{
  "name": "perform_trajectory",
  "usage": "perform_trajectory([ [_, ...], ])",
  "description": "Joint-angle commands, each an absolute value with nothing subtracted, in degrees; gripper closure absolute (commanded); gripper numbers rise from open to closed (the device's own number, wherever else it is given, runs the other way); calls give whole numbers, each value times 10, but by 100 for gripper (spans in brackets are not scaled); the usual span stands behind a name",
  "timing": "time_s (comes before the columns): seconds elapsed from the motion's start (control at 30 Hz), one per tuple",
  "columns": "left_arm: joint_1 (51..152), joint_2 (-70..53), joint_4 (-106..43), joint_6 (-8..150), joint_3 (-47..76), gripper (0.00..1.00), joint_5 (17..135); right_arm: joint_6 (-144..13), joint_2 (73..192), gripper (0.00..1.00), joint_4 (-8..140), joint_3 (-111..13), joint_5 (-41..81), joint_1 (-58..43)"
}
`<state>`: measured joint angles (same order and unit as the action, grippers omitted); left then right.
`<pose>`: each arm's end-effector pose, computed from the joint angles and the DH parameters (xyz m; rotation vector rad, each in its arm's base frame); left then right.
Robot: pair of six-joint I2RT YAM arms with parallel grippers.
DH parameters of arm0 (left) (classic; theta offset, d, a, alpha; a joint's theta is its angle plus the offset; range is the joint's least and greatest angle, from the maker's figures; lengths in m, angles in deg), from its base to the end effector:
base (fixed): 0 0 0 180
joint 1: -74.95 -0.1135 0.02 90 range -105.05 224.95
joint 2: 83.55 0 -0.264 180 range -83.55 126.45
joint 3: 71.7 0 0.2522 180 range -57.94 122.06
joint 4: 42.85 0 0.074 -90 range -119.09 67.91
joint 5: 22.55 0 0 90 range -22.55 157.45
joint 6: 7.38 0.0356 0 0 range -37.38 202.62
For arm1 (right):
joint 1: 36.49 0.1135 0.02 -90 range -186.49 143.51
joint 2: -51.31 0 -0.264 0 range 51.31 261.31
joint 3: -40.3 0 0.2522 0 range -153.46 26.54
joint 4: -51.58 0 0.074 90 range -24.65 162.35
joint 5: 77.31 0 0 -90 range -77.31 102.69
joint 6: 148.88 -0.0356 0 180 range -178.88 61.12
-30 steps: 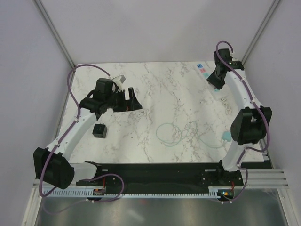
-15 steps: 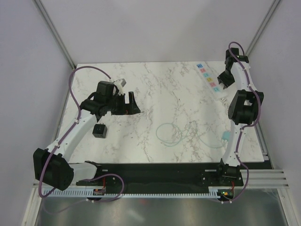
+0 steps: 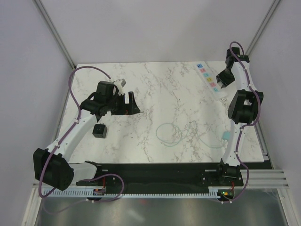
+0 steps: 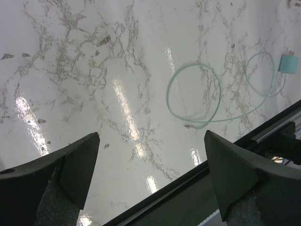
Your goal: Insert the plug
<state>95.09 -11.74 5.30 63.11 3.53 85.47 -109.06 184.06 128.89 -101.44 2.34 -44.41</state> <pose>0.2459 -0.1019 0.3034 0.1726 2.4086 -0.7002 0.4830 -0.0737 0.2455 1.3643 2.3589 -0.0421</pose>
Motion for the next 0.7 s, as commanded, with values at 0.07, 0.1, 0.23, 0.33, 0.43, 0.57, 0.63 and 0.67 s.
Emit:
perform_trajectory([
  [0.07, 954, -130, 51, 654, 32, 0, 846, -1095, 1853, 100, 1282, -1036, 34, -445],
  [0.1, 954, -131, 51, 655, 31, 0, 846, -1097, 1853, 100, 1282, -1034, 34, -444],
  [0.23, 954, -131, 52, 654, 32, 0, 846, -1099, 1853, 100, 1278, -1027, 37, -445],
  [0.33, 953, -130, 51, 654, 31, 0, 846, -1099, 1855, 100, 1275, -1026, 49, -446],
  [0.43, 954, -129, 51, 654, 31, 0, 845, -1100, 1849, 100, 1276, -1023, 57, -446],
  [0.57, 954, -129, 51, 654, 31, 0, 846, -1099, 1837, 100, 1277, -1020, 51, -447],
  [0.63, 954, -130, 51, 654, 31, 0, 848, -1098, 1832, 100, 1278, -1020, 45, -447],
  [0.67, 954, -130, 50, 654, 31, 0, 847, -1098, 1831, 100, 1278, -1020, 44, -447],
])
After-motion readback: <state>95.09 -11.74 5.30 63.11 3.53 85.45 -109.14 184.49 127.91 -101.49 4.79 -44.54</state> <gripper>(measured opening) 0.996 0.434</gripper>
